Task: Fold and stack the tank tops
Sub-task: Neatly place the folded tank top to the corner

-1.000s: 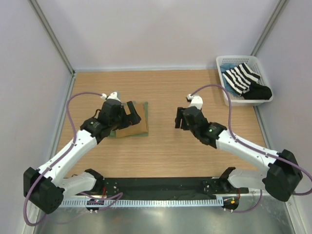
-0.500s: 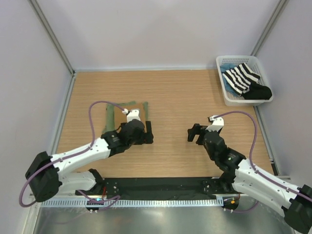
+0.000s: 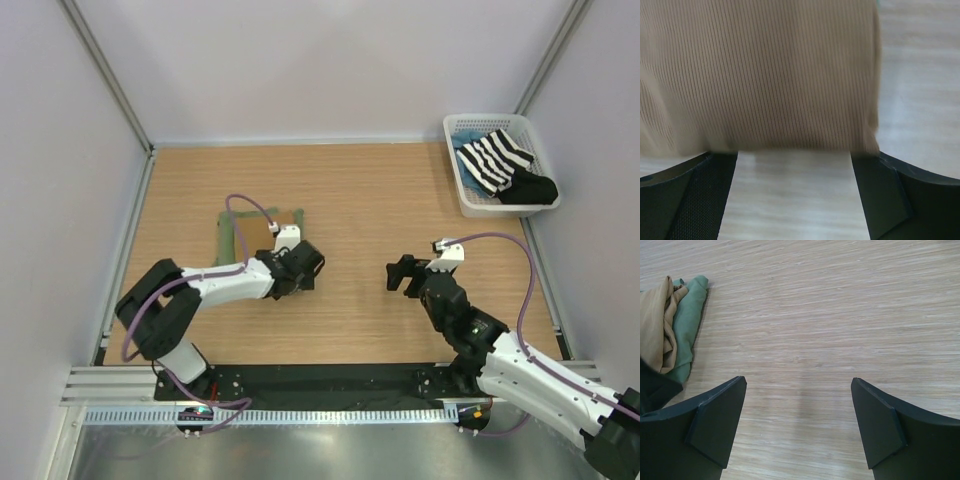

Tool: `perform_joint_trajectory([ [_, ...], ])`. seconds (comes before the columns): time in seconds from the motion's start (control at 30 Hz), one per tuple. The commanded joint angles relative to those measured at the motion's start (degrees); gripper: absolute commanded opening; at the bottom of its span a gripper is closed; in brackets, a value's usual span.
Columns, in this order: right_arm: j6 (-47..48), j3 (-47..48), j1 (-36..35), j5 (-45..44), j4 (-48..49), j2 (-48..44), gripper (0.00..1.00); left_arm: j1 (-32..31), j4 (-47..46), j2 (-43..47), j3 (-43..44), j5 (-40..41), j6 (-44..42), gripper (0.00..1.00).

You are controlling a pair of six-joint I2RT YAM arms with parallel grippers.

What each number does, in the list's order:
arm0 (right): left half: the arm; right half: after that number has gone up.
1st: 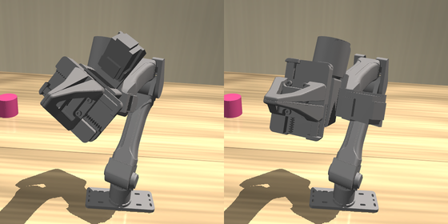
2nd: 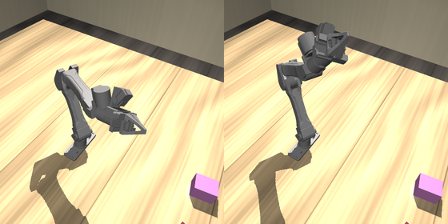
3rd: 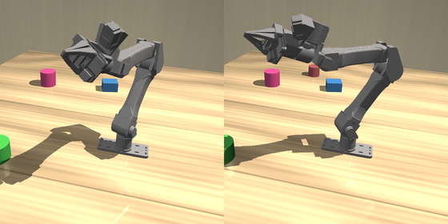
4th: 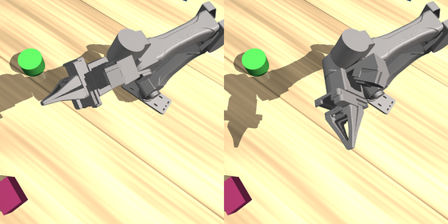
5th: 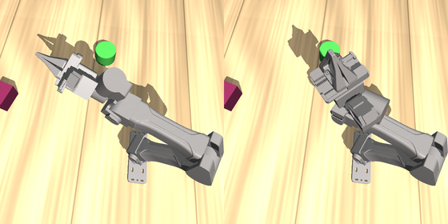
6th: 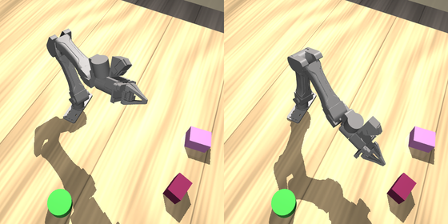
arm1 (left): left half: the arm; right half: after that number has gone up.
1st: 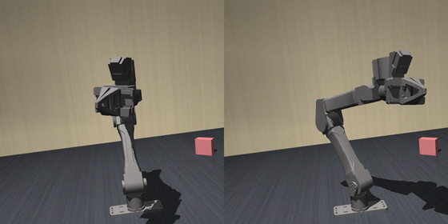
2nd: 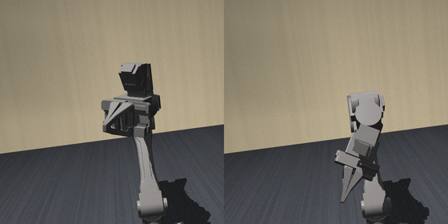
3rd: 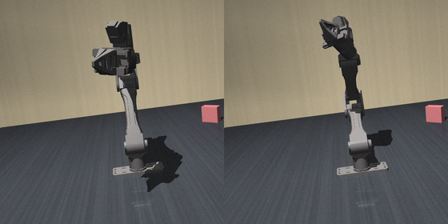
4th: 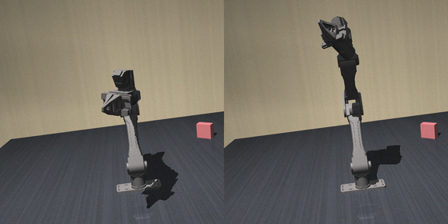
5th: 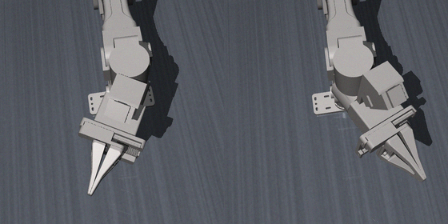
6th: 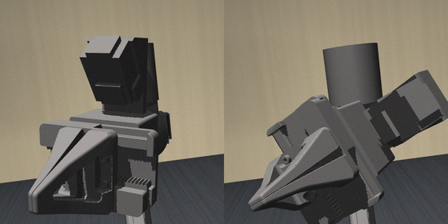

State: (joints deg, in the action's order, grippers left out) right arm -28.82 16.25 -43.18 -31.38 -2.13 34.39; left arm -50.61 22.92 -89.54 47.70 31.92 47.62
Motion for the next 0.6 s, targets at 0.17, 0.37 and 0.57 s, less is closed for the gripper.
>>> perform_joint_trajectory([
  [0.17,-0.19,-0.17,-0.33,-1.32,3.27,-0.99,0.92,18.23,-4.89,-9.85,8.27,-2.11,-7.62,0.93],
  [0.37,-0.1,-0.17,-0.33,-0.88,3.19,-1.17,0.92,27.75,-2.44,-14.26,17.24,-7.39,-10.87,0.94],
  [0.57,0.43,0.01,-0.33,-0.09,3.36,-1.17,0.91,17.77,-3.31,0.22,9.98,-4.24,-9.74,1.0],
])
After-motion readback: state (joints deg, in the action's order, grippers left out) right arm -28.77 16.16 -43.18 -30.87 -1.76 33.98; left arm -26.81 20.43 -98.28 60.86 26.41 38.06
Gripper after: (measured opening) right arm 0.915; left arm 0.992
